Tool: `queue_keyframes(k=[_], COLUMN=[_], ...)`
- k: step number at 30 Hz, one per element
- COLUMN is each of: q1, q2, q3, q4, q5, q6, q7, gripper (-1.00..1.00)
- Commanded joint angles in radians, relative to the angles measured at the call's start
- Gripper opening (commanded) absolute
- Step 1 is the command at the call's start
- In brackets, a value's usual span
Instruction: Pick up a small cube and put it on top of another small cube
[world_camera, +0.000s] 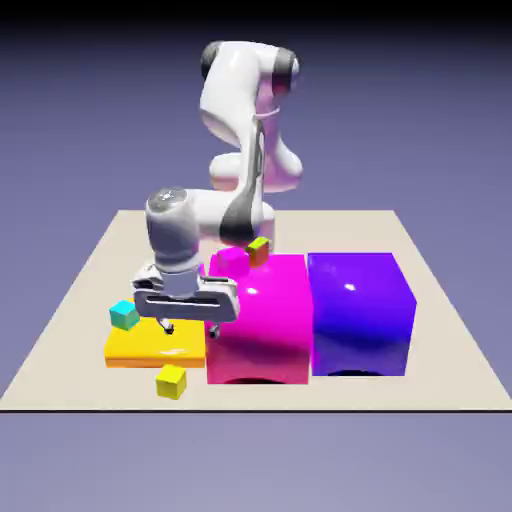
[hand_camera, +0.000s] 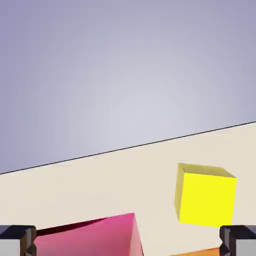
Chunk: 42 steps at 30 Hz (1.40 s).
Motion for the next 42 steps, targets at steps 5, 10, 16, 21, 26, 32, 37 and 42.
queue_keyframes(k=[5,10,16,21,26,32,37,42], q1=[0.018,0.036,0.025,0.008,-0.056,-0.121,-0.165,-0.147], q2=[0.181,0.356,0.432,0.353,0.184,-0.034,-0.215,-0.396], q3=[-0.079,-0.154,-0.114,-0.167,-0.11,-0.028,0.047,0.153], q4=[0.145,0.286,0.214,0.288,0.205,0.097,0.005,-0.096], q5=[0.046,0.091,0.141,0.097,0.055,-0.003,-0.055,-0.123], q6=[-0.163,-0.321,-0.181,-0.313,-0.36,-0.426,-0.484,-0.561], q7=[-0.031,-0.062,-0.09,-0.049,0.003,0.063,0.107,0.125], gripper=[0.0,0.0,-1.0,-1.0,-1.0,-1.0,-1.0,-1.0])
